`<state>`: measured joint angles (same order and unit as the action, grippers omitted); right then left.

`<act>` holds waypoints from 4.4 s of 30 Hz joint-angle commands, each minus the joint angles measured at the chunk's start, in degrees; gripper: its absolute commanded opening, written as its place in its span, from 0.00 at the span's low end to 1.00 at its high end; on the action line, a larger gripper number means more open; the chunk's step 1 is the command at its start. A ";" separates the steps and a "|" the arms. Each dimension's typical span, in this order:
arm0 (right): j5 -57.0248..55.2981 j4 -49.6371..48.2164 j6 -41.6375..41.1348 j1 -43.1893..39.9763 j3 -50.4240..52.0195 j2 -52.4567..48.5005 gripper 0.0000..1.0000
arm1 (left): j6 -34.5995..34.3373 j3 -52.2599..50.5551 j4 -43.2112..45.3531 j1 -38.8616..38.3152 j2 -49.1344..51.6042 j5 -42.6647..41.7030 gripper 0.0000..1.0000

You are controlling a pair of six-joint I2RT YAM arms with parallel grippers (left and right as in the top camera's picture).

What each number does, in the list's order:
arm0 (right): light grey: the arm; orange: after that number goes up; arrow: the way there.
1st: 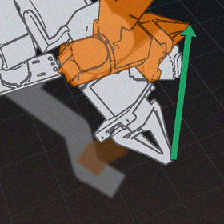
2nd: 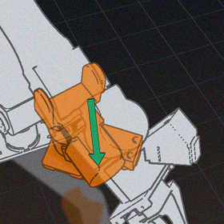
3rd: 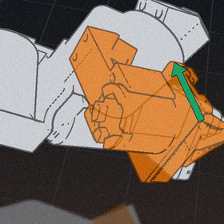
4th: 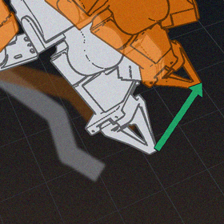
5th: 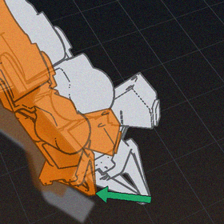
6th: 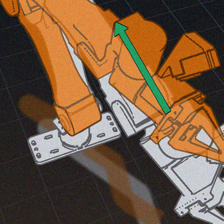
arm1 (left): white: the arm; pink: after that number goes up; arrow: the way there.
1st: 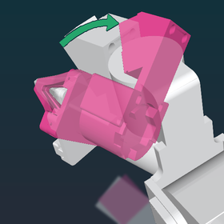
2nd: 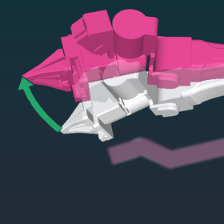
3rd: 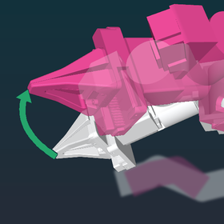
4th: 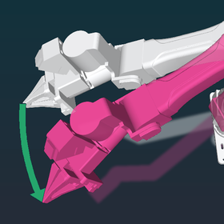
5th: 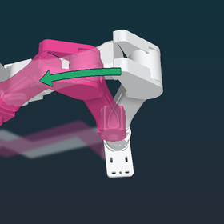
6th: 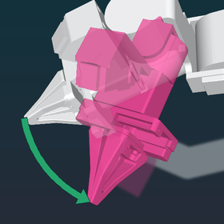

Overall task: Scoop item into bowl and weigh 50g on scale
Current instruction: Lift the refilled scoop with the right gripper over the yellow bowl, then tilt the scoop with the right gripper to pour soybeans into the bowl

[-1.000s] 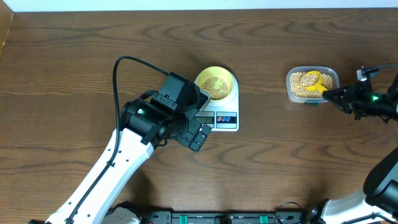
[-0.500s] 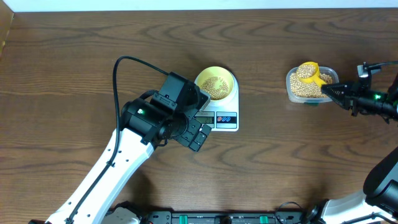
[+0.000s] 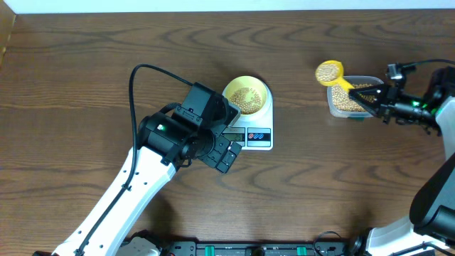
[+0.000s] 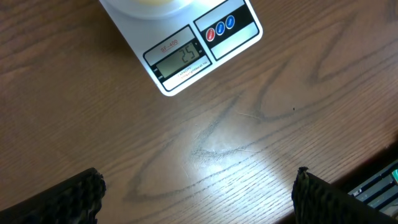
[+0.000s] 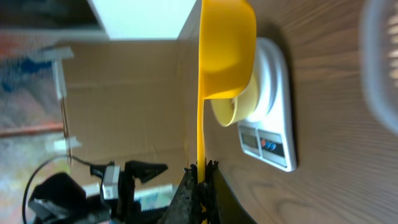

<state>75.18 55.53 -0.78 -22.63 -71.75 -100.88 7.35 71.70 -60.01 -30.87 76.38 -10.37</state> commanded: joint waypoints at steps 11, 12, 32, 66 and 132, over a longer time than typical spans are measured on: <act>5.79 -10.82 -8.41 12.83 0.26 -0.50 0.01 | 0.13 0.74 -0.11 -0.07 -0.46 0.15 0.98; 5.77 -12.59 -9.79 14.01 0.26 -0.50 0.01 | 0.13 0.74 -0.11 -0.07 -0.46 0.15 0.98; 0.28 -31.47 -25.35 27.21 0.26 -0.50 0.01 | 0.13 0.74 -0.11 -0.07 -0.46 0.17 0.98; -24.92 -22.01 -13.18 35.08 0.26 -0.50 0.01 | 0.13 0.74 -0.11 -0.07 -0.46 0.15 0.98; -44.54 -7.76 4.31 41.07 -12.50 -0.48 0.01 | 0.13 0.74 -0.11 -0.07 -0.46 0.15 0.98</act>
<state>30.98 47.72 2.26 17.30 -82.78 -100.88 7.35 71.70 -59.99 -30.87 76.38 -10.37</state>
